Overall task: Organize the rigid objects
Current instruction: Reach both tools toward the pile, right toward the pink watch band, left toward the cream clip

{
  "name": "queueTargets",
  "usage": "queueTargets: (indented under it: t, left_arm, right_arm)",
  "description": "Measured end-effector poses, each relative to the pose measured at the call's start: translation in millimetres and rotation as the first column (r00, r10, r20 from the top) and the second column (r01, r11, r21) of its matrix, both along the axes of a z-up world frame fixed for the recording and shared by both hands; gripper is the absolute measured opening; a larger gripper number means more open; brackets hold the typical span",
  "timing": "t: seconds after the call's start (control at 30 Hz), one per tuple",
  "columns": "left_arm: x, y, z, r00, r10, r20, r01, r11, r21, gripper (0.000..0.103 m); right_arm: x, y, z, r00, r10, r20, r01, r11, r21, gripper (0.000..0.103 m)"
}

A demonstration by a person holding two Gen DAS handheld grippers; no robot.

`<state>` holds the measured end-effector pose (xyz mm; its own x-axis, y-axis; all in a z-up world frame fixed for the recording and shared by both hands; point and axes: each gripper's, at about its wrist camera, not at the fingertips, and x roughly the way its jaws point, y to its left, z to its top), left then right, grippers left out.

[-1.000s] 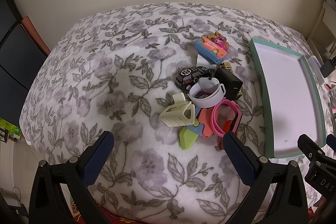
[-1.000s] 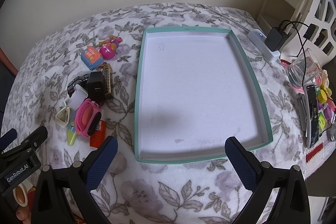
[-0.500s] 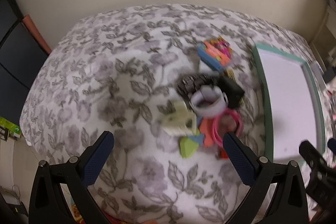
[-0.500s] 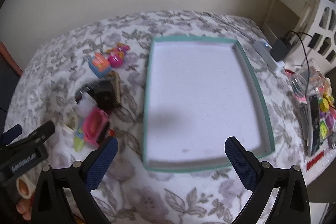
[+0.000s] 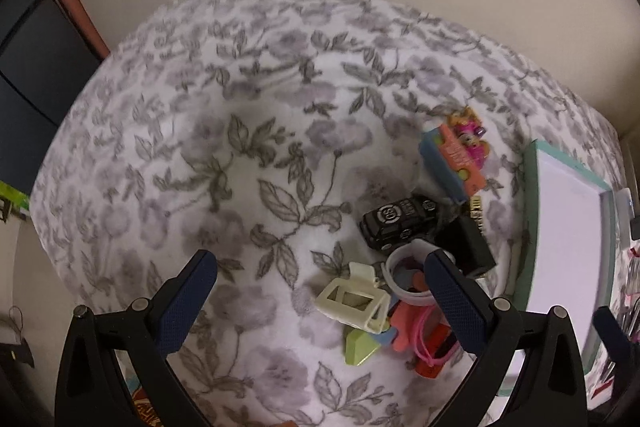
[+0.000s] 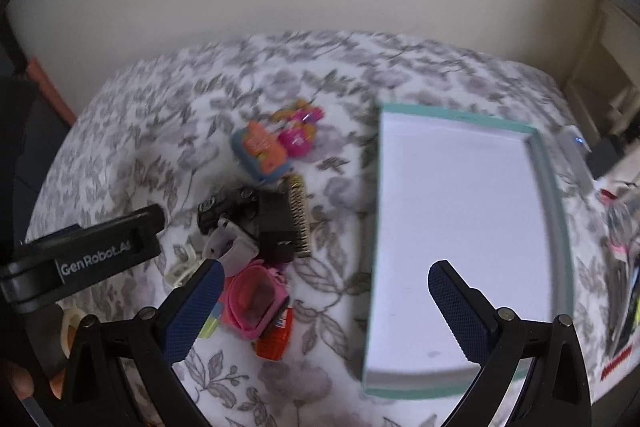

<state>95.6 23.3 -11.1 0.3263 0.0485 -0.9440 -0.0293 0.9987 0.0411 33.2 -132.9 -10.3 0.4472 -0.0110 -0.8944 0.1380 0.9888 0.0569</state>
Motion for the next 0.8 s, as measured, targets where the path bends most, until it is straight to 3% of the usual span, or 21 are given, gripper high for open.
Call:
queueTargets:
  t: [0.3,0.67,0.8]
  left_arm:
    - [3.5,1.9,-45.3,0.986,0.023,-0.164,-0.030,0.999,-0.042,0.103]
    - [-0.9,-3.3,-58.2,0.981,-0.001,-0.196,-0.009,0.999,-0.051,0.103]
    - [-3.0,-1.9,-59.8,0.981,-0.007,-0.192,-0.004,0.998,-0.061,0.101]
  right_arm:
    - [6.7,26.1,-54.3,0.988,0.091,-0.123,-0.088,0.996,0.030,0.103]
    - [6.2,36.7,-77.3,0.982,0.122,-0.144,-0.113,0.991,0.070,0.102]
    - [7.3,36.5,-83.5,0.982,0.117,-0.151,-0.103,0.990,0.099,0.092]
